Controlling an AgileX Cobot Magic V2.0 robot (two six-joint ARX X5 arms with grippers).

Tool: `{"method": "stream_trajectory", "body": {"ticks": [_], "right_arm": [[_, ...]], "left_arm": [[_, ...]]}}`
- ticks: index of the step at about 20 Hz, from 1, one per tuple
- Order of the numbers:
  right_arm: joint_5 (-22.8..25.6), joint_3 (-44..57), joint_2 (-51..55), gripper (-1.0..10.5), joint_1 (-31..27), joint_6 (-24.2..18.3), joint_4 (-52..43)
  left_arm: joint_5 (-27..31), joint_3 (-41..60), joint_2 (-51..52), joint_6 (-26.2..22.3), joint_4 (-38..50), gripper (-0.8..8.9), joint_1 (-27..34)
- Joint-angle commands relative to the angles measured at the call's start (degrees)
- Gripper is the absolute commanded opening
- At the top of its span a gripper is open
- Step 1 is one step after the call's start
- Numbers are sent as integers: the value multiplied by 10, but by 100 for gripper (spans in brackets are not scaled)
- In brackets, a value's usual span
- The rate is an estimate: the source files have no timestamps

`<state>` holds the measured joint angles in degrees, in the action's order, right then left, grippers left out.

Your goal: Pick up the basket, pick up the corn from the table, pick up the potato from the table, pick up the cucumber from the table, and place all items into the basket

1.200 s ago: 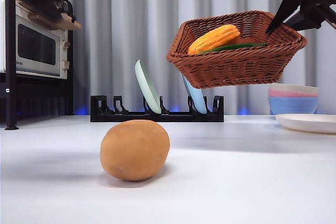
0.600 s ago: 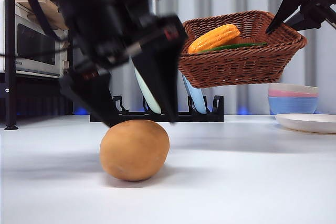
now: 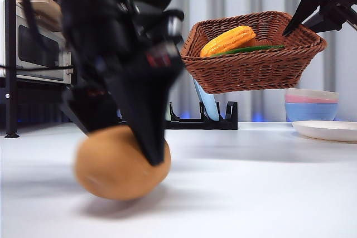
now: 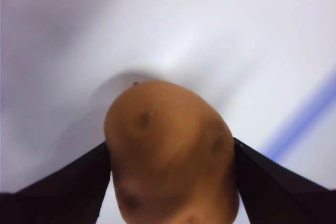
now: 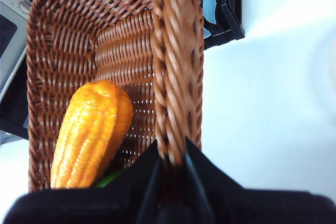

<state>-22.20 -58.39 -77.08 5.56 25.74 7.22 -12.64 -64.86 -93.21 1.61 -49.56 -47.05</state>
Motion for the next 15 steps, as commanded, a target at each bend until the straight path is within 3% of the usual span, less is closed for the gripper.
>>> {"method": "stream_trajectory", "body": {"ticks": [1, 3, 4, 6, 7, 9, 10, 12, 15], "right_arm": [[-21, -2, 2, -11, 2, 8, -14], [-34, -2, 2, -11, 10, 8, -12], [-34, -2, 2, -11, 17, 8, -10], [-34, -2, 2, -11, 35, 8, -2], [-34, -2, 2, -11, 47, 8, 2], [-33, -2, 2, -11, 74, 4, 6], [-32, -2, 2, -11, 89, 4, 6], [-29, -2, 2, -11, 112, 4, 6], [-29, -2, 2, -11, 137, 5, 6]], "left_arm": [[-158, -38, 40, -118, -81, -8, -2], [-290, -80, 80, -171, -121, -8, -2], [-323, -102, 101, -173, -111, -8, -2], [-309, -149, 131, -148, -54, -8, -2], [-272, -172, 139, -119, -17, -8, -2], [-142, -208, 141, -58, 58, -8, -2], [-62, -212, 141, -39, 101, -8, -2], [43, -212, 130, -32, 153, -8, -2], [97, -212, 93, -32, 146, -8, -2]]}}
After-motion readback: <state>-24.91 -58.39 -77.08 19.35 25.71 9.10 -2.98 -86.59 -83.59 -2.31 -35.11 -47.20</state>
